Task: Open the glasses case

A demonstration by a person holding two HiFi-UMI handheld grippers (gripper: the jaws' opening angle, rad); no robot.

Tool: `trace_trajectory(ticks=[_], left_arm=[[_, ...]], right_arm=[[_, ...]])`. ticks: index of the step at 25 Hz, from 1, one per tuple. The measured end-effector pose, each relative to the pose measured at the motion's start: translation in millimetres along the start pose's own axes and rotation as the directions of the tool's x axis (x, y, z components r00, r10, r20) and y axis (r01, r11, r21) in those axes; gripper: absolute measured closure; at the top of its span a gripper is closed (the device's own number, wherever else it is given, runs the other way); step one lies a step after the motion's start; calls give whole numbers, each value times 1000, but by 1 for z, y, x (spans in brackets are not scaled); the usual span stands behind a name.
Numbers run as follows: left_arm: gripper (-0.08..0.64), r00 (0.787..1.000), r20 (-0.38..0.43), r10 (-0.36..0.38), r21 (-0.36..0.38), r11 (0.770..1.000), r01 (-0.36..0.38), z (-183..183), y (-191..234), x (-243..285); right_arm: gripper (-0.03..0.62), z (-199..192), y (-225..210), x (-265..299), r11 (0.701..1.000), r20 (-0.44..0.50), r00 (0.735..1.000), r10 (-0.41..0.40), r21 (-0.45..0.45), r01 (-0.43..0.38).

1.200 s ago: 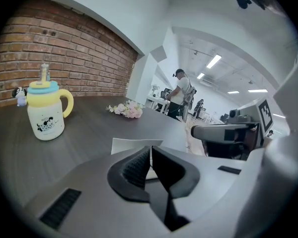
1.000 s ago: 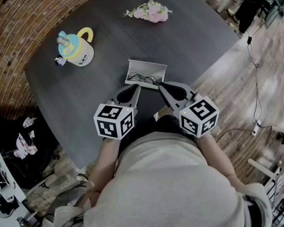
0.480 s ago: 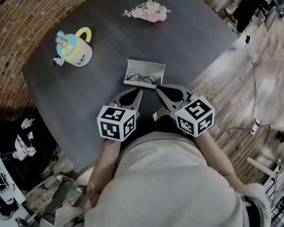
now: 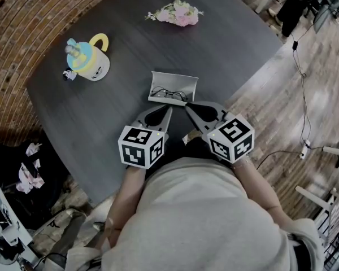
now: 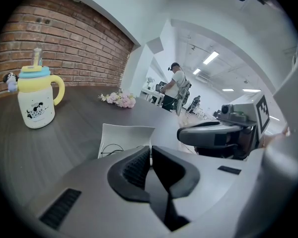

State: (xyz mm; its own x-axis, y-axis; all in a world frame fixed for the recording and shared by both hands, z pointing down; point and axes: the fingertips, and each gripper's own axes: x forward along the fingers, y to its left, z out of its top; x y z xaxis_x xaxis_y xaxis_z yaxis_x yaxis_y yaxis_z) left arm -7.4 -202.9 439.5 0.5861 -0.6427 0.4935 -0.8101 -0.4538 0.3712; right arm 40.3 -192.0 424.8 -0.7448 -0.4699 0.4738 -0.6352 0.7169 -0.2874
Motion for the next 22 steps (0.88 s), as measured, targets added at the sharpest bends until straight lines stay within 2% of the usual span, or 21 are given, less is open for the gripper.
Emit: trace_trajectory(ticks=[22], left_arm=[[528,1000,-26,-13,14,1000,14,-5,0,1]], right_arm=[[588,-5,3,3,1000,-12,1000,0,3,0]])
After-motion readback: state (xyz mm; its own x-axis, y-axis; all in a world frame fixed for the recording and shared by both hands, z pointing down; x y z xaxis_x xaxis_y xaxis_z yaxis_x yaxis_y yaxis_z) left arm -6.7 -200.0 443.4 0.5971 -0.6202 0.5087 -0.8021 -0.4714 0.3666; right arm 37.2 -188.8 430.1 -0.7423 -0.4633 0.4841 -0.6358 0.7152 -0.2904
